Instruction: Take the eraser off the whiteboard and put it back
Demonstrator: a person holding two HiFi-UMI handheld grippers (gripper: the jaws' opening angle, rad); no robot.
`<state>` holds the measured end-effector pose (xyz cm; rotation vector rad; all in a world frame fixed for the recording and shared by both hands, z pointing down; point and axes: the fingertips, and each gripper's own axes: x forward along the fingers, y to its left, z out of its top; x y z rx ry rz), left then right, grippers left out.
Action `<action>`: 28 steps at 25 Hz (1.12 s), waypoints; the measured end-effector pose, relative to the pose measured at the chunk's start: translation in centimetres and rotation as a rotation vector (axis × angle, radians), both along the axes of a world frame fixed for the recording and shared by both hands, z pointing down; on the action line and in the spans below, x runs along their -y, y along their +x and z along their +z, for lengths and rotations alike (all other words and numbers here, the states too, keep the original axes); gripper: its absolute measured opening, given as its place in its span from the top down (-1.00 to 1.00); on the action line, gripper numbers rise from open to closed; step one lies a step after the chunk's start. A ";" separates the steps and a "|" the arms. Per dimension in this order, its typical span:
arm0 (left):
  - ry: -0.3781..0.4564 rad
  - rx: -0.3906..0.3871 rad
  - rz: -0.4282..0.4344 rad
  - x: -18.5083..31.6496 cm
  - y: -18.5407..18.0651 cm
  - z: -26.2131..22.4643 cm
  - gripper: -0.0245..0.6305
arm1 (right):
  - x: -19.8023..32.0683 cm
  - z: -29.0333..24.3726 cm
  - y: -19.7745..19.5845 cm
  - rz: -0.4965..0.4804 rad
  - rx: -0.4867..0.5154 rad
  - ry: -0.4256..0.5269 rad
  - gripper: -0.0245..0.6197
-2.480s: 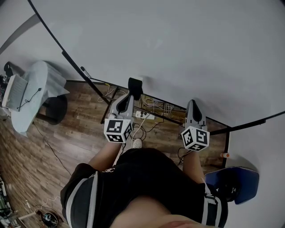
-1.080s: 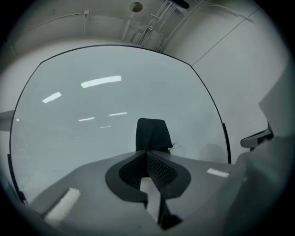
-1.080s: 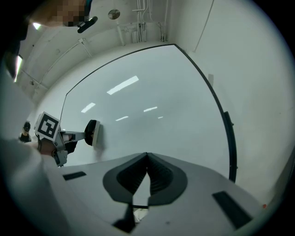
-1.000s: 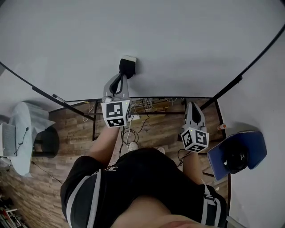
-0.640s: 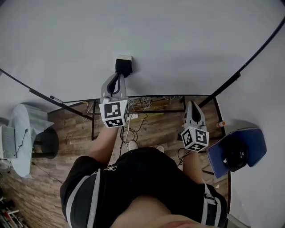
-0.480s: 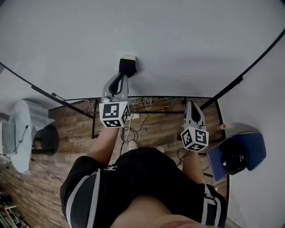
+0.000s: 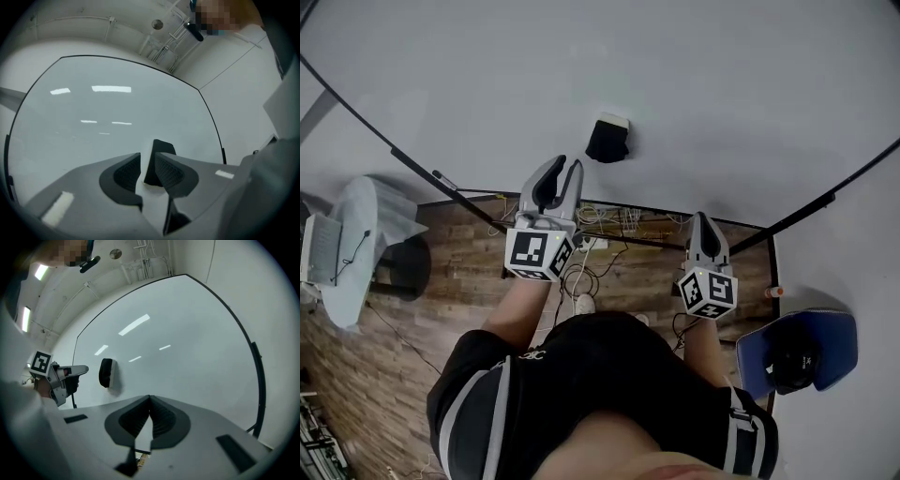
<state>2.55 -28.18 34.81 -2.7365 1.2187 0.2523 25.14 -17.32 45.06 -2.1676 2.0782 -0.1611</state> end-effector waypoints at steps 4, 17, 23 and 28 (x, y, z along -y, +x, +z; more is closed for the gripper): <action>-0.038 0.021 -0.067 -0.3 -2.9 1.8 0.88 | 0.8 -0.3 -1.5 -0.037 -0.004 0.006 0.90; -0.227 0.145 -0.088 -1.0 -4.5 10.1 0.90 | 2.0 -0.8 -4.8 -0.127 -0.049 0.027 0.90; -0.254 0.139 -0.080 -0.4 -4.3 10.7 0.90 | 2.0 -0.9 -4.9 -0.128 -0.051 0.033 0.90; -0.265 0.140 -0.064 -0.1 -3.7 11.0 0.90 | 2.0 -0.7 -4.4 -0.116 -0.049 0.025 0.90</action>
